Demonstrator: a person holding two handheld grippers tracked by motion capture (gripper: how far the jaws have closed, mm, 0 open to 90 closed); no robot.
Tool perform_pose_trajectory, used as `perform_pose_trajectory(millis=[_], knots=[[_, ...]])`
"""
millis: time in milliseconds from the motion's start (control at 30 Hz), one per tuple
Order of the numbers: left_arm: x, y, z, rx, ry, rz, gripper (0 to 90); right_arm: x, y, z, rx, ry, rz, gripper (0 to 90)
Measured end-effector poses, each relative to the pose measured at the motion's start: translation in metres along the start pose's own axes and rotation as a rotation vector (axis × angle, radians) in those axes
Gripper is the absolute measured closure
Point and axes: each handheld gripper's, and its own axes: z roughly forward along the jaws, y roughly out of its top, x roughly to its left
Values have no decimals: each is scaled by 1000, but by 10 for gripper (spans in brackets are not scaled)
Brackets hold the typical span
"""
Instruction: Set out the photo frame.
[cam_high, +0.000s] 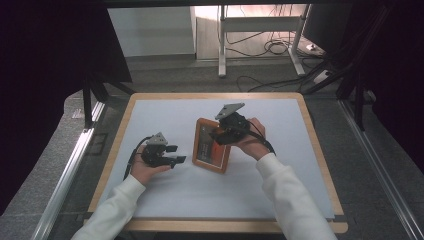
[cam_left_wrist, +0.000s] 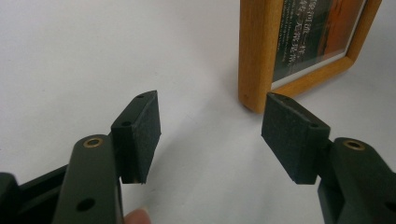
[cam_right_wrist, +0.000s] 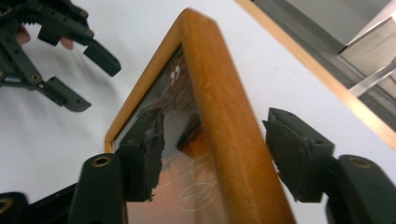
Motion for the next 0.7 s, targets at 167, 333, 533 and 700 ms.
perform_pose_trajectory(millis=[167, 333, 533, 700], knots=[[1, 0, 0, 1, 0, 2, 371, 1, -2, -15, -46, -31, 22, 290], [0, -1, 0, 9, 11, 7, 365, 3, -14, -44, -95, -42, 46, 281], [-2, 0, 1, 11, 8, 13, 385, 9, -49, -75, -126, -38, 77, 275], [-4, 5, 0, 23, 0, 4, 741, 19, -96, -89, -142, -38, 127, 272]])
